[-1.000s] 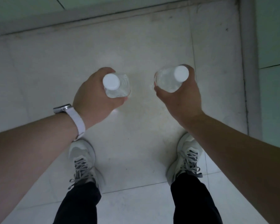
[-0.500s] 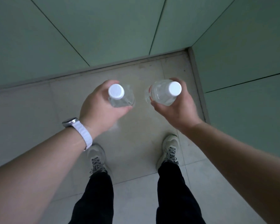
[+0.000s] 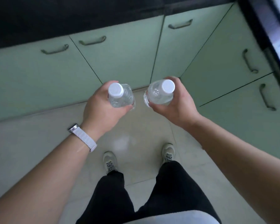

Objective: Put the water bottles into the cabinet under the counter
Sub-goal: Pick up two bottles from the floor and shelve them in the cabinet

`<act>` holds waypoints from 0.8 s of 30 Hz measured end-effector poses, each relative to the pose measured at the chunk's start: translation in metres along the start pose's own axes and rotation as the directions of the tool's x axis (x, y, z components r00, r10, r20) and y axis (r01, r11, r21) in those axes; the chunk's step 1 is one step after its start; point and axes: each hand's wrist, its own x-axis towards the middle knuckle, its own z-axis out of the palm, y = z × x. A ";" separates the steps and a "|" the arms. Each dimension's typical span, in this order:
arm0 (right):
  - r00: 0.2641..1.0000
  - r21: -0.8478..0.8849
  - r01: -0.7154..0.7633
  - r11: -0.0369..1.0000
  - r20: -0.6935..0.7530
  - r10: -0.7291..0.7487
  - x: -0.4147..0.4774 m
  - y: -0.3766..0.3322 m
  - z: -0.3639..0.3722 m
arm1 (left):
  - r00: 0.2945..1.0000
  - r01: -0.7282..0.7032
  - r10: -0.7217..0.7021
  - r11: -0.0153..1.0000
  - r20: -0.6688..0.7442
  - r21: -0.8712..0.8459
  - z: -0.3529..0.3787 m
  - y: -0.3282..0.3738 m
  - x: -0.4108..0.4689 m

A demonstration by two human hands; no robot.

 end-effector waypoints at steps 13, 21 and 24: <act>0.947 0.226 0.188 0.956 0.215 -0.237 -0.024 -0.132 -0.050 | 0.928 0.086 -0.117 0.991 -0.354 -0.101 -0.095 0.060 -0.089; 0.897 0.249 0.254 0.935 0.300 -0.324 -0.047 -0.234 -0.019 | 0.894 0.079 -0.143 0.983 -0.425 -0.165 -0.198 0.036 -0.140; 0.889 0.277 0.254 0.927 0.311 -0.336 -0.059 -0.272 0.009 | 0.869 0.071 -0.147 0.982 -0.472 -0.175 -0.241 0.015 -0.158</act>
